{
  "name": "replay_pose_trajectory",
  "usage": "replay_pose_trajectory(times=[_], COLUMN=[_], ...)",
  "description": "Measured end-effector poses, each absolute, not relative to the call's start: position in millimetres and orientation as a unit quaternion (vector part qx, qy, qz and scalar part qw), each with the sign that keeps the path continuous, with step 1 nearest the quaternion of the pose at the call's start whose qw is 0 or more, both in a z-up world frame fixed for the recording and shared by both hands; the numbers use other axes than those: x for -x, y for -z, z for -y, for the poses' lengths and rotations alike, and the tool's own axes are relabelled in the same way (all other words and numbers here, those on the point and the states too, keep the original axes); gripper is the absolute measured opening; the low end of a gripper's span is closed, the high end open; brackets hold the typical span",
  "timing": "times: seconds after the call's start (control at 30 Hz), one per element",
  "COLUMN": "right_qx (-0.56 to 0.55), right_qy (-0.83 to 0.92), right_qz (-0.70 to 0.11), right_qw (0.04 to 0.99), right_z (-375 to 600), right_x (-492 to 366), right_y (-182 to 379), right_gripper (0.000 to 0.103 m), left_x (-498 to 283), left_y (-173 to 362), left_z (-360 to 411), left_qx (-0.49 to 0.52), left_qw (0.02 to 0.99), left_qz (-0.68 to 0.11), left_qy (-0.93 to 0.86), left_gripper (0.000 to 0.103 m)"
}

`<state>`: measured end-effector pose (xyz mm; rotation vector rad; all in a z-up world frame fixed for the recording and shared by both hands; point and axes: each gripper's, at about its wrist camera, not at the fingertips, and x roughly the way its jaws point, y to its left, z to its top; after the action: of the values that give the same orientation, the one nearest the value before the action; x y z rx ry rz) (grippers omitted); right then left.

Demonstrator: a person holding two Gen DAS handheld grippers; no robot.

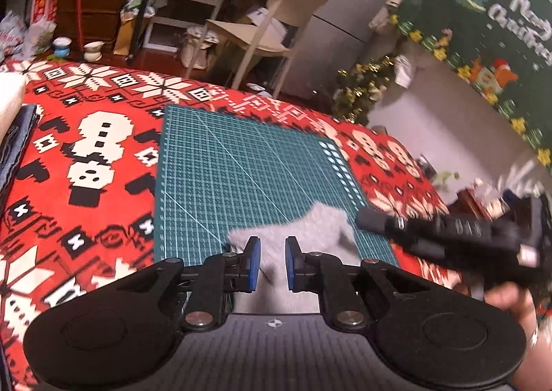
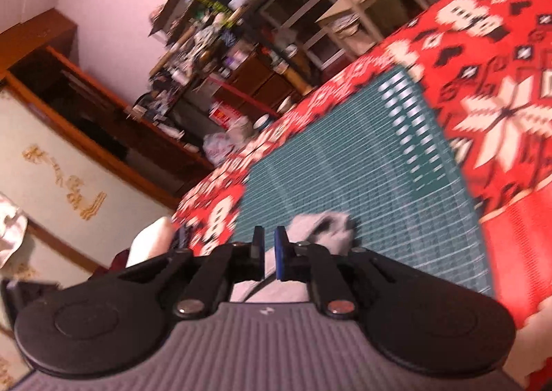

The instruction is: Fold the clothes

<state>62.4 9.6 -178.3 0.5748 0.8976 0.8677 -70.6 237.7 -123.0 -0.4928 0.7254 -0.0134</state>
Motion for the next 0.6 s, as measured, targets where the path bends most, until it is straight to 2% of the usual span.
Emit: replay_pose_trajectory(times=[0.2,0.23,0.27,0.33,0.4,0.43,0.6], right_qx=[-0.252,-0.243,-0.237,-0.234,-0.228,-0.225,-0.225], right_qy=[-0.402,-0.396,-0.393,-0.389,-0.384,-0.384,-0.423], right_qz=[-0.442,-0.444,-0.444,-0.44,-0.432,-0.427,-0.419], right_qw=[0.761,0.766,0.77,0.775,0.784,0.787,0.771], right_z=[-37.1,-38.2,-38.6,-35.9,-32.7,-31.1,-44.9], right_x=[-60.2,-59.6,-59.2,-58.1,-56.0,-54.8,-44.7], right_y=[195.0,197.1,198.8,199.3,194.8,192.4,179.5], right_gripper=[0.008,0.007,0.001,0.001,0.004,0.008,0.008], left_x=[45.8,44.6,45.6,50.2,59.4,63.6,81.2], left_y=[137.6,140.1,142.2,144.0,142.1,141.1,134.5], left_z=[-234.3,-231.0,-227.5,-223.9,-228.3,-231.7,-240.1], left_qx=[0.246,0.238,0.228,0.217,0.234,0.247,0.283], left_qw=[0.896,0.893,0.892,0.891,0.888,0.885,0.881], left_qz=[-0.369,-0.381,-0.391,-0.399,-0.396,-0.394,-0.38], left_qy=[0.011,0.009,0.004,-0.003,-0.003,-0.003,-0.002], left_gripper=[0.013,0.013,0.013,0.017,0.017,0.017,0.018])
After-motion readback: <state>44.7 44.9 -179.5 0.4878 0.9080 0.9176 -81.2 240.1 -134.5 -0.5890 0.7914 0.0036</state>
